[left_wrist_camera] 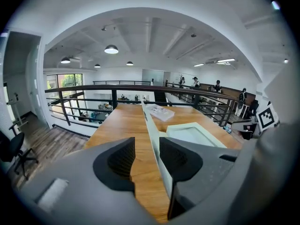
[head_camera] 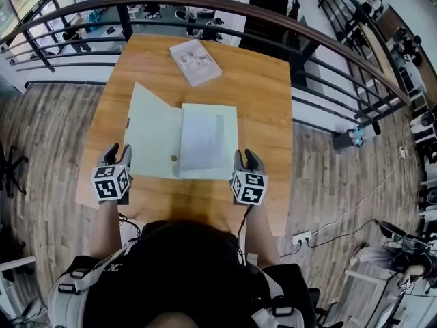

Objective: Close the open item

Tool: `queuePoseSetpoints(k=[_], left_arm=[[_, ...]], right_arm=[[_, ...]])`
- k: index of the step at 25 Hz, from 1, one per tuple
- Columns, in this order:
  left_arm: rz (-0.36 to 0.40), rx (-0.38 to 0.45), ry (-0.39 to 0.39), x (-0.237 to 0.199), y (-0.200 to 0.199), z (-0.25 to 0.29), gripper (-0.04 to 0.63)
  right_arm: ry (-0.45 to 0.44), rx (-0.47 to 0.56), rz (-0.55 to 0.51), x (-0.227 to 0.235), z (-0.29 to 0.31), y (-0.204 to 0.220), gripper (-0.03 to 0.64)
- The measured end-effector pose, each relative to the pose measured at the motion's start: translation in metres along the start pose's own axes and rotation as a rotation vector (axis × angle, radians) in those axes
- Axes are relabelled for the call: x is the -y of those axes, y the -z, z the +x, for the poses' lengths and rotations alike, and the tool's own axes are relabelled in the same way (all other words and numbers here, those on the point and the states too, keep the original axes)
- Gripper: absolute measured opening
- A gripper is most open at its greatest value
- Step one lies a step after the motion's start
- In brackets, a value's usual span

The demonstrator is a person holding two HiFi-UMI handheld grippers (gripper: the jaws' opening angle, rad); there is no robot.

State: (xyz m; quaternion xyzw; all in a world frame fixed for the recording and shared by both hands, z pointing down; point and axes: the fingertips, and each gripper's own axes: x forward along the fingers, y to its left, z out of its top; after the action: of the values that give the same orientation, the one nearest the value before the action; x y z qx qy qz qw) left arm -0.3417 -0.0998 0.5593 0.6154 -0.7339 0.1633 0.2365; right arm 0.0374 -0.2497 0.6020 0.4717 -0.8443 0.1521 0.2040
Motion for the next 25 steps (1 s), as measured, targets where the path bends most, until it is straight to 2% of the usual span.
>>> queuePoseSetpoints(k=[9,12,18,19,22,25], left_arm=[[-0.109,-0.108,0.073,0.007,0.051,-0.001,0.144],[-0.135,-0.090,0.087,0.010,0.055,-0.001,0.066],[-0.165,-0.017,0.131,0.024,0.040,-0.001,0.021],[-0.161,-0.011,0.138,0.026,0.038,-0.001,0.017],[-0.152,0.007,0.165,0.033,0.030,0.000,0.011],[-0.140,0.020,0.190,0.041,0.023,-0.002,0.009]], right_arm=[[0.023,-0.219,0.155,0.030,0.025,0.092,0.095],[0.007,-0.271,0.202,0.031,0.030,0.115,0.097],[-0.054,-0.295,0.360,0.022,0.028,0.132,0.087],[-0.069,-0.306,0.358,0.019,0.029,0.132,0.062],[-0.083,-0.335,0.283,0.010,0.029,0.133,0.059],[-0.088,-0.342,0.267,0.005,0.025,0.134,0.058]])
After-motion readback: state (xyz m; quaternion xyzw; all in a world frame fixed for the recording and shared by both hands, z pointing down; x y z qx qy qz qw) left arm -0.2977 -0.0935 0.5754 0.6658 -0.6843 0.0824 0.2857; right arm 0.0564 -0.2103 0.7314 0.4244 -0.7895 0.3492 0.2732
